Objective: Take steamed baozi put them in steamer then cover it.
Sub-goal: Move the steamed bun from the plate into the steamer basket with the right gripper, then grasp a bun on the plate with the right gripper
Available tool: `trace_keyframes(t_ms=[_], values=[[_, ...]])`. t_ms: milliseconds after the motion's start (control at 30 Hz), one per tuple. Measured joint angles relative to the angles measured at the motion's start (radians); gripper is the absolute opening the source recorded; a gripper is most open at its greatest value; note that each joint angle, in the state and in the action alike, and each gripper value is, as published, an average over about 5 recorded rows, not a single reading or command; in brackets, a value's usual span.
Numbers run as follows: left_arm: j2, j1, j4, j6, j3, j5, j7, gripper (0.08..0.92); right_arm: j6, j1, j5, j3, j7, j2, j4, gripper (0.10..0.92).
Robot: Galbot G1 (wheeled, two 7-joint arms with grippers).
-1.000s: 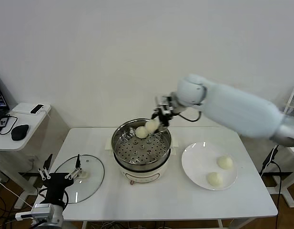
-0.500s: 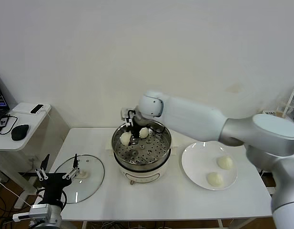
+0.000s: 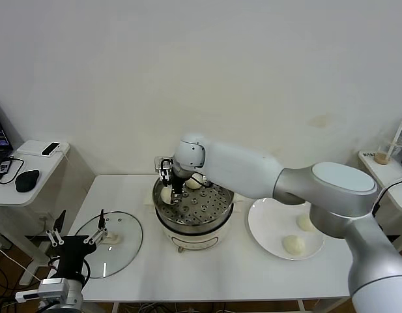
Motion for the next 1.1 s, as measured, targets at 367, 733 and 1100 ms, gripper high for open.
trace_keyframes(t_ms=[367,733,1100], values=[[0.007,0.003,-0.016,0.004,0.0,-0.005,-0.001,0.823,0.058,0.108,-0.046,-0.009,-0.118,-0.111,0.094,0.823],[0.016,0.01,-0.021,0.004,0.013,-0.011,-0.002,0.823,0.133,0.207,-0.115,-0.043,-0.228,-0.46,0.363,0.823],[0.016,0.012,-0.013,0.004,0.036,0.004,-0.003,0.823,0.209,-0.031,-0.283,0.096,-0.245,-0.828,0.556,0.823]])
